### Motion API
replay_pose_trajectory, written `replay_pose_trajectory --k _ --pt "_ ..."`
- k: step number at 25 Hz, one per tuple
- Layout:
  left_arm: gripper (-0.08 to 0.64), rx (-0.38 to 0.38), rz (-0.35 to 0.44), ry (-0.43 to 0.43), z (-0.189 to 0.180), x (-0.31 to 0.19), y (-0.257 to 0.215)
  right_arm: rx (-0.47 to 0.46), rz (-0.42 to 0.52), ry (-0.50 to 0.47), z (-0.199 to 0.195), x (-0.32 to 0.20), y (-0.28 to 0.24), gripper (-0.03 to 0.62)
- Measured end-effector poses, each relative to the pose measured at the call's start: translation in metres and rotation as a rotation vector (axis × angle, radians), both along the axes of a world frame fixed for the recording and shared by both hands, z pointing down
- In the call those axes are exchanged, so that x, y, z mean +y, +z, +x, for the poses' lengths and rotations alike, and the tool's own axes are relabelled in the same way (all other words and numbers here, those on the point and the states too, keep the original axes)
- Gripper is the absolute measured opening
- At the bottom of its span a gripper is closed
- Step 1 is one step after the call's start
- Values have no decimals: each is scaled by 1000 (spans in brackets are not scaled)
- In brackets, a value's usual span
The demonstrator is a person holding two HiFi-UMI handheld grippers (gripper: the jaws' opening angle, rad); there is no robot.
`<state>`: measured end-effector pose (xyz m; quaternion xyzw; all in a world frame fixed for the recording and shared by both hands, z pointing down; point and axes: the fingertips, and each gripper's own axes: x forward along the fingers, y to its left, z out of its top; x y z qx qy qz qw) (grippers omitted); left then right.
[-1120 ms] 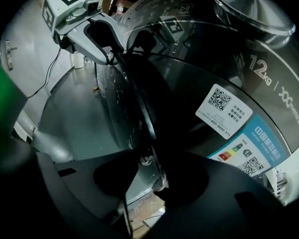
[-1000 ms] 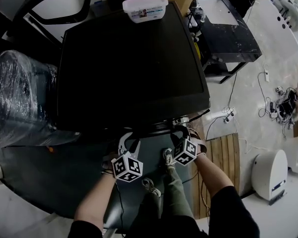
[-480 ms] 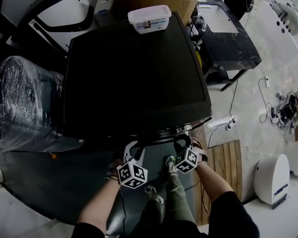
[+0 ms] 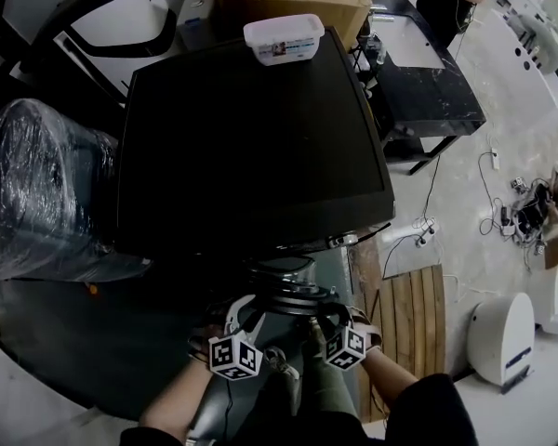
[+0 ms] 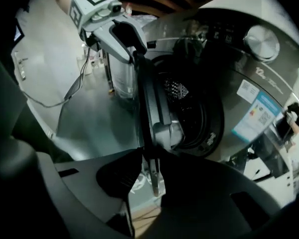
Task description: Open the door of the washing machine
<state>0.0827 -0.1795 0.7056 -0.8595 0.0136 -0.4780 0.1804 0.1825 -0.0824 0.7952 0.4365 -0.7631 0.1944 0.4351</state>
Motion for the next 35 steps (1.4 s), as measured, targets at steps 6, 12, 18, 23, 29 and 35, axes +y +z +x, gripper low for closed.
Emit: replay_pose_trajectory --k 6,12,18,23,29,35 --pt "198 6 47 -60 -39 22 -2 -46 -7 141 -55 46 2 119" --pt "218 110 -83 -380 -87 42 -2 -146 -49 182 -104 78 -17 192" --pt "181 233 -339 -736 -145 69 6 -235 -31 249 -139 110 -60 181" --pt "140 323 -403 -893 -191 79 5 -264 18 244 -167 108 -93 178" --pt "135 438 -485 -1081 -249 76 -1 -276 81 201 -200 82 -119 178" --pt "143 495 -524 -1083 -282 69 -7 -294 123 159 -227 56 -146 178"
